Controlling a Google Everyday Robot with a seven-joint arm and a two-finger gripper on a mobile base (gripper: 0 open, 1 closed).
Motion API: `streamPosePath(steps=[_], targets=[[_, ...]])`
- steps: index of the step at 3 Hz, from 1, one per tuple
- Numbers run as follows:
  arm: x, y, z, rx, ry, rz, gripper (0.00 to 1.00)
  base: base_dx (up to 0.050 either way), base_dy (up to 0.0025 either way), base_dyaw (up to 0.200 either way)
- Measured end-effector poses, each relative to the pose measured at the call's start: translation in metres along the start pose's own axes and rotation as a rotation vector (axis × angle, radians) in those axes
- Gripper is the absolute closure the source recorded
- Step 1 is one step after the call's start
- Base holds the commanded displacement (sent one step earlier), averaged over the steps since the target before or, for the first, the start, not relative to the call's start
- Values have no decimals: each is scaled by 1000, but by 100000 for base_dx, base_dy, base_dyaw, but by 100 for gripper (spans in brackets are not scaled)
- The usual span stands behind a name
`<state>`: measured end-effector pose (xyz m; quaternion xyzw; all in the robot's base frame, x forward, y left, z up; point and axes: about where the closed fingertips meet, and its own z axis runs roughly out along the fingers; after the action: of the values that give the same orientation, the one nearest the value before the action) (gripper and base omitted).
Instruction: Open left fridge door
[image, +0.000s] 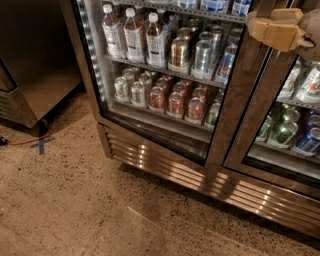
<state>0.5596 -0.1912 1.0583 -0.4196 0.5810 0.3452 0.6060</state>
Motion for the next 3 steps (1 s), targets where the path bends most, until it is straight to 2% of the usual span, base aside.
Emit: streamPosePath(steps=[2, 3], targets=[[0, 0, 0, 0, 0, 0, 100, -4948, -5, 37], [0, 0, 0, 0, 0, 0, 100, 0, 0, 0]])
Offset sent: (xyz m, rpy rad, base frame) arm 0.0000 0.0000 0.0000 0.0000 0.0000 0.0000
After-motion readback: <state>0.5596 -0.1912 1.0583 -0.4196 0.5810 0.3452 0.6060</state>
